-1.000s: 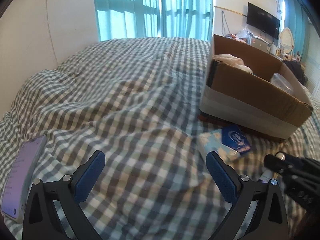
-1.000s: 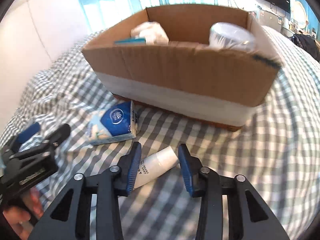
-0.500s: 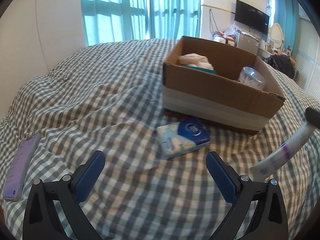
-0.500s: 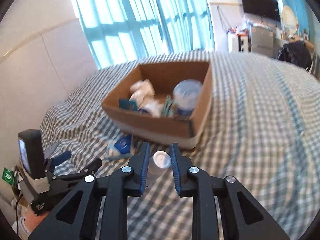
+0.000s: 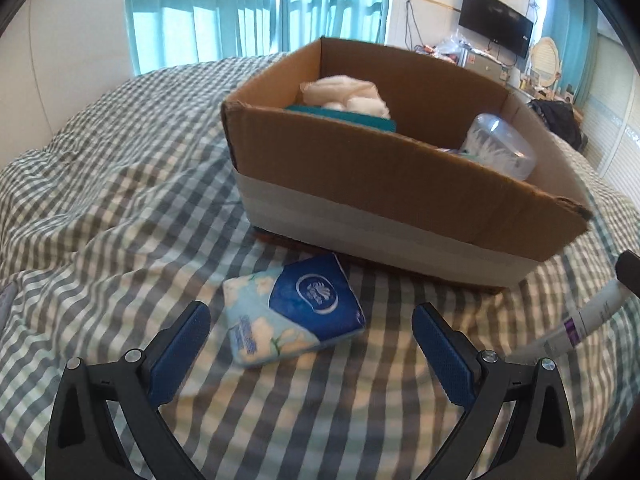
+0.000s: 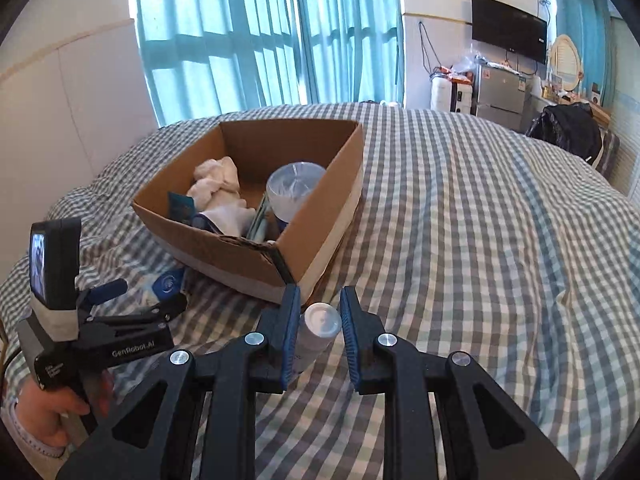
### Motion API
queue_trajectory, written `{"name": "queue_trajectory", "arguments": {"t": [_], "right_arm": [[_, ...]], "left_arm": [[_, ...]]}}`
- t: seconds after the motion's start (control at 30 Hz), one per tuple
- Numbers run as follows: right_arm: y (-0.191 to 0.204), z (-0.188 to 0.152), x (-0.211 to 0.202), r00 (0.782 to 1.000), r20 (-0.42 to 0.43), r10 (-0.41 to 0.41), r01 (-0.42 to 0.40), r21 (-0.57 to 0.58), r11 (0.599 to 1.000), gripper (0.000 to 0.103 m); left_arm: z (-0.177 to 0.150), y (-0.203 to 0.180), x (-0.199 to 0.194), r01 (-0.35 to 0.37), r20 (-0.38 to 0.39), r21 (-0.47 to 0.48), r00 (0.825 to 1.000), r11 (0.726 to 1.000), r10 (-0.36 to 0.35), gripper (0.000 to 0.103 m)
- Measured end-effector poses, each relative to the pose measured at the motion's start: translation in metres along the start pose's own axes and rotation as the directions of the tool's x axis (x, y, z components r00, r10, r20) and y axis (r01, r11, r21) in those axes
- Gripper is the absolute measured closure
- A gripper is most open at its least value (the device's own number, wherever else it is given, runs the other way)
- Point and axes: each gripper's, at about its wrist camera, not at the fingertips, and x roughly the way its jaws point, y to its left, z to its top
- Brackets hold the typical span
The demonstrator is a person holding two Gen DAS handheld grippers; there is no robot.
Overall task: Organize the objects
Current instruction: 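Grasp the white tube with the right gripper while the left approaches the tissue pack, then grasp the blue-white tissue pack with the left gripper and lift it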
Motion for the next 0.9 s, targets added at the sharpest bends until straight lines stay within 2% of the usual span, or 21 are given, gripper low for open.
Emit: {"name": "queue_trajectory", "arguments": {"t": [0.33,0.4,0.43,0.47,0.63,0.9], "right_arm": [[0.004,-0.002,0.023,1.0,0.004,0.025,-0.025,0.0,1.0,0.079],[0.004,-0.003,0.025,0.998,0.005,0.055,-0.055,0.014,0.998,0.079],[0.004,-0.003,0.027,0.997,0.001,0.074,-0.074,0.021,0.997,0.079],[0.005,-0.003,0.028,0.997,-0.002,0.081,-0.081,0.028,0.996,0.079],[0.008,-0.012,0.028,0.994,-0.024,0.108,-0.107,0.045,0.993,0.081],[0.022,-0.01,-0.01,0.998,0.027,0.062,-0.061,-0.017,0.998,0.082]], "left_arm": [[-0.001,0.006,0.039,-0.043,-0.082,-0.028,0.996,0.999,0.041,0.0],[-0.002,0.006,0.037,-0.034,-0.062,-0.027,0.998,0.999,0.033,0.01],[-0.002,0.007,0.037,-0.025,-0.061,-0.028,0.998,0.999,0.023,0.025],[-0.002,0.008,0.036,-0.013,-0.063,-0.03,0.998,0.999,0.012,0.025],[-0.008,0.011,0.023,-0.006,-0.05,-0.032,0.999,0.999,0.004,0.025],[-0.019,0.015,-0.026,0.003,-0.012,-0.016,1.0,1.0,-0.003,0.025]]}}
